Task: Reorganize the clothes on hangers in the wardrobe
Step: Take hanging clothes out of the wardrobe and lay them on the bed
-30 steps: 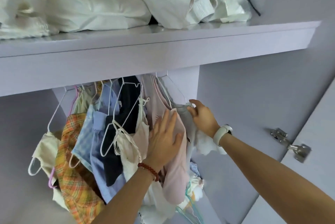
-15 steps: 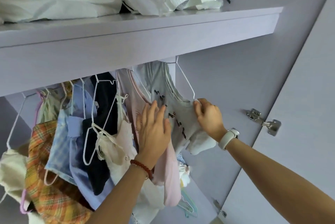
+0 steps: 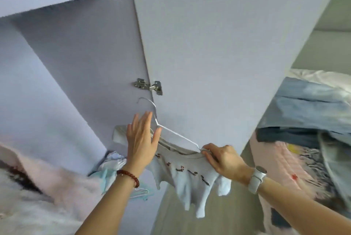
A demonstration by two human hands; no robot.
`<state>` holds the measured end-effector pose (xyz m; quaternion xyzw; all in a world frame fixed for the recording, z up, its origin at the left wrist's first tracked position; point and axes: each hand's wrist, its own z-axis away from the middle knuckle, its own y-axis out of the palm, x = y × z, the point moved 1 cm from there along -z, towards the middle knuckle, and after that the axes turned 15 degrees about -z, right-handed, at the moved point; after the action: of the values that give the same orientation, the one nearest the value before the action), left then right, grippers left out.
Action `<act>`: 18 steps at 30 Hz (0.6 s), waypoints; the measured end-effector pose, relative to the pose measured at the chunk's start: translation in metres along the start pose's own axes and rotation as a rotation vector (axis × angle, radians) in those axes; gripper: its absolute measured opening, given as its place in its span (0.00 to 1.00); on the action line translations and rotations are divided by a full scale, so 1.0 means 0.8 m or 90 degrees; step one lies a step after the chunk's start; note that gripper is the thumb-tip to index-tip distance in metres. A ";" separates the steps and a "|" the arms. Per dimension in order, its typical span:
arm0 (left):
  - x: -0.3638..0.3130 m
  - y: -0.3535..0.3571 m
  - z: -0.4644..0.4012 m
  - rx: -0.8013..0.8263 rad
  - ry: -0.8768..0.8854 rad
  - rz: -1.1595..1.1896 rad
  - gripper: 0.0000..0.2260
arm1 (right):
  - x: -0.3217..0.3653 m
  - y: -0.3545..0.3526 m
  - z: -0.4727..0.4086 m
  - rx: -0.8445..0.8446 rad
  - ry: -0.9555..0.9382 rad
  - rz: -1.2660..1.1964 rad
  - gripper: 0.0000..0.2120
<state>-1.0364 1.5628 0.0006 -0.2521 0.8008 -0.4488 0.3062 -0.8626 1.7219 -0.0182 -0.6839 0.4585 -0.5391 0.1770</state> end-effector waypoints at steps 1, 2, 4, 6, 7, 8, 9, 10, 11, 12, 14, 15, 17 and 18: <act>-0.028 0.018 -0.003 0.017 0.055 0.011 0.14 | -0.020 -0.018 0.023 -0.003 0.022 0.017 0.10; -0.058 0.035 -0.005 0.037 0.102 0.034 0.12 | -0.041 -0.037 0.048 -0.011 0.052 0.029 0.10; -0.120 0.066 -0.004 0.096 0.178 0.094 0.09 | -0.077 -0.075 0.102 -0.037 0.111 0.059 0.13; -0.180 0.095 0.007 0.137 0.260 0.140 0.10 | -0.103 -0.109 0.155 -0.064 0.159 0.107 0.14; -0.207 0.107 0.016 0.151 0.303 0.161 0.11 | -0.112 -0.124 0.180 -0.080 0.193 0.122 0.13; -0.233 0.118 0.025 0.167 0.348 0.184 0.14 | -0.119 -0.137 0.204 -0.100 0.235 0.127 0.12; -0.257 0.126 0.035 0.187 0.389 0.207 0.15 | -0.124 -0.149 0.226 -0.124 0.284 0.132 0.10; -0.278 0.134 0.045 0.211 0.423 0.228 0.16 | -0.127 -0.157 0.246 -0.145 0.328 0.142 0.09; -0.298 0.141 0.052 0.236 0.450 0.249 0.14 | -0.128 -0.162 0.263 -0.162 0.364 0.160 0.08; -0.317 0.147 0.057 0.258 0.469 0.269 0.12 | -0.127 -0.165 0.278 -0.175 0.392 0.182 0.07; -0.352 0.157 0.062 0.281 0.496 0.310 0.07 | -0.120 -0.168 0.300 -0.218 0.454 0.213 0.06; -0.367 0.160 0.063 0.290 0.505 0.330 0.05 | -0.115 -0.168 0.308 -0.252 0.478 0.235 0.07; -0.396 0.163 0.061 0.303 0.520 0.372 0.04 | -0.105 -0.166 0.322 -0.326 0.501 0.284 0.11; -0.409 0.162 0.058 0.304 0.525 0.394 0.04 | -0.099 -0.163 0.326 -0.359 0.514 0.292 0.13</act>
<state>-0.7957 1.8196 -0.0452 0.2668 0.7671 -0.5679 0.1336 -0.5708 1.7888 -0.0605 -0.3259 0.7546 -0.5623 -0.0904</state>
